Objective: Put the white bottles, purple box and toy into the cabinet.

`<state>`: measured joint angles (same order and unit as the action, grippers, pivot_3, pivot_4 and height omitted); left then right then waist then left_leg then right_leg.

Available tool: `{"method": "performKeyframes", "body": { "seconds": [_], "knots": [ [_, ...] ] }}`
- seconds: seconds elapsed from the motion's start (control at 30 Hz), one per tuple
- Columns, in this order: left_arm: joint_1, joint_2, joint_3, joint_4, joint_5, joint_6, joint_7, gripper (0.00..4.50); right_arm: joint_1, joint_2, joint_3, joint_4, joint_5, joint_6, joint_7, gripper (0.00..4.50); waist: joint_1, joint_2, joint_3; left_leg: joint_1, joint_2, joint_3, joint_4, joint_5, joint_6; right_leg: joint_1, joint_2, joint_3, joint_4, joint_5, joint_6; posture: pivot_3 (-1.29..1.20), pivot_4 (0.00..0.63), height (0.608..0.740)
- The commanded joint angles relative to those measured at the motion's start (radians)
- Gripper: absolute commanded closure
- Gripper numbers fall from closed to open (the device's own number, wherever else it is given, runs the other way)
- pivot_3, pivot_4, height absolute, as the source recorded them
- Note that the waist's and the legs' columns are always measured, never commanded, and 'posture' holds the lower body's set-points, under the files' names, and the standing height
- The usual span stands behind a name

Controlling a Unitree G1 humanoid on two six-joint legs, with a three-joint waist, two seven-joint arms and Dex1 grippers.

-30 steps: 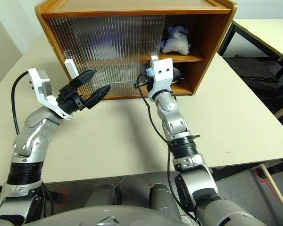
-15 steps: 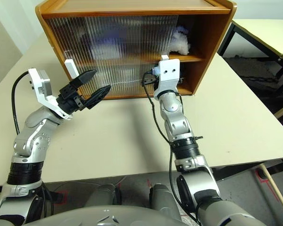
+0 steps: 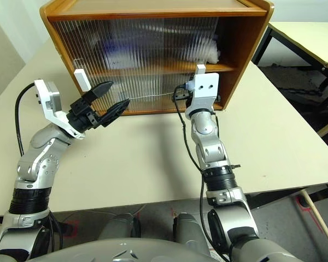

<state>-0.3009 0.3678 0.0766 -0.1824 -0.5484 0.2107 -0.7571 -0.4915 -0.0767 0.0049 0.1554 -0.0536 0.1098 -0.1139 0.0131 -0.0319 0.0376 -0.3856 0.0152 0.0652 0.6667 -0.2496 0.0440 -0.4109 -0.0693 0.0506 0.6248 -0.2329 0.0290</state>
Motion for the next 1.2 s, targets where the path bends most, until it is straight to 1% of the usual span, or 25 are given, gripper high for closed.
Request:
{"method": "performKeyframes", "body": {
  "seconds": [0.03,0.7,1.2],
  "knots": [
    [-0.005,0.000,-0.010,0.004,0.008,-0.001,-0.007,0.00,0.007,-0.014,-0.037,0.019,-0.009,-0.006,-0.020,4.47,-0.001,0.000,0.000,0.000,0.000,0.000,0.000,0.000,0.000,0.000,0.000,0.000,0.000,0.000,0.000,0.09,0.000,0.740],
    [-0.006,-0.001,-0.011,0.003,0.009,-0.002,-0.003,0.00,-0.057,-0.089,-0.114,0.199,-0.049,-0.116,-0.139,4.47,-0.001,0.000,0.000,0.000,0.000,0.000,0.000,0.000,0.001,0.000,0.000,0.001,0.000,0.000,0.000,0.09,0.000,0.740],
    [-0.009,-0.004,-0.012,0.009,0.011,-0.004,-0.005,0.00,-0.086,-0.149,-0.143,0.337,-0.057,-0.202,-0.175,4.47,-0.001,0.000,0.000,0.000,-0.001,0.000,0.000,0.001,0.001,0.000,0.000,0.002,0.000,0.000,0.000,0.09,0.000,0.740]
  ]
}}
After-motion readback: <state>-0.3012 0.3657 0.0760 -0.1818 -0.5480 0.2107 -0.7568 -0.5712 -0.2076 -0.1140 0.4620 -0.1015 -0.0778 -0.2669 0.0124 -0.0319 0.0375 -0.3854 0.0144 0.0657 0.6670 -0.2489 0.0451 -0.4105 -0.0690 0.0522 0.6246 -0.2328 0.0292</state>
